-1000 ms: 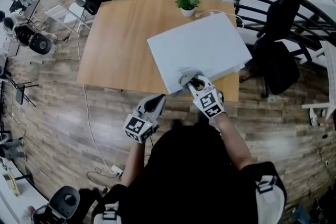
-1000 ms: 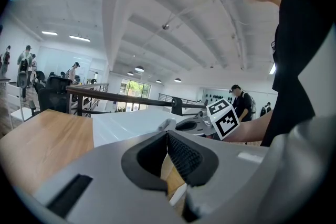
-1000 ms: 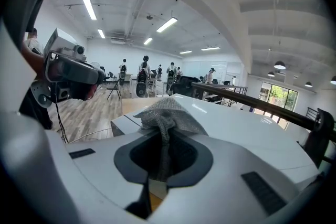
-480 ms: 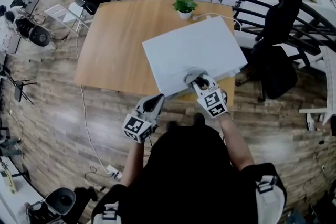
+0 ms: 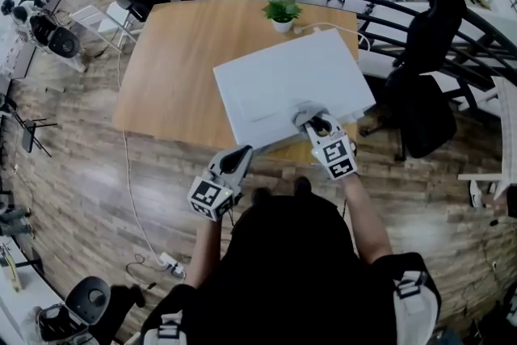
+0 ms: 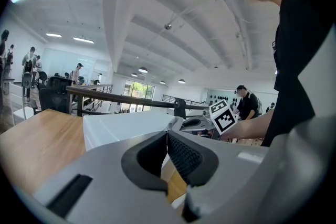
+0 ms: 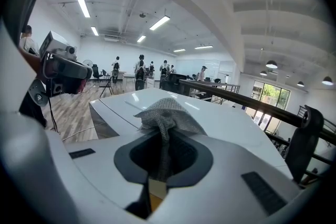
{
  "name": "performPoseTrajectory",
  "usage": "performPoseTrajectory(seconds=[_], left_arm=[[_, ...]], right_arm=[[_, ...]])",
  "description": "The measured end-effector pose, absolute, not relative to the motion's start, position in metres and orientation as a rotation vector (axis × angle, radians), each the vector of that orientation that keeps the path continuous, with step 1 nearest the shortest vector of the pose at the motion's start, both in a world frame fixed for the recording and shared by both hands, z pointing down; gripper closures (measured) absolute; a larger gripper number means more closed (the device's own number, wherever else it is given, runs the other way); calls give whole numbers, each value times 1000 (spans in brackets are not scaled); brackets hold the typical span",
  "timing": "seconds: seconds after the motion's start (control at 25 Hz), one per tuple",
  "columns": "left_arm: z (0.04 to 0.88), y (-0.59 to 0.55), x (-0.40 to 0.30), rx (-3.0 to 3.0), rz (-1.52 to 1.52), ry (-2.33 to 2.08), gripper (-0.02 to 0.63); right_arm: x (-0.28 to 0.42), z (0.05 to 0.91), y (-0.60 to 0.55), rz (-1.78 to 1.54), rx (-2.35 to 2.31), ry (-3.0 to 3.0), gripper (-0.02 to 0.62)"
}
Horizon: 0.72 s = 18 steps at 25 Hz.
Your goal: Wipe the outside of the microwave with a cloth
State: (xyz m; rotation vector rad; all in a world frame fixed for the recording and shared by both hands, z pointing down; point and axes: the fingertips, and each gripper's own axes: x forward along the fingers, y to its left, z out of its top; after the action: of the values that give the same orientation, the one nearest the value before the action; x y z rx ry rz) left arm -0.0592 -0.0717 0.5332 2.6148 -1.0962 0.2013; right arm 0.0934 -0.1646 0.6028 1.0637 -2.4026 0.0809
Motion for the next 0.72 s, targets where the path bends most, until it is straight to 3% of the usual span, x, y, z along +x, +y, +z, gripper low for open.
performPoseTrajectory(seconds=[0.72], left_arm=[[535, -86, -21, 2608, 192, -1130, 603]], right_arm=[[182, 604, -202, 86, 1153, -2348, 577]])
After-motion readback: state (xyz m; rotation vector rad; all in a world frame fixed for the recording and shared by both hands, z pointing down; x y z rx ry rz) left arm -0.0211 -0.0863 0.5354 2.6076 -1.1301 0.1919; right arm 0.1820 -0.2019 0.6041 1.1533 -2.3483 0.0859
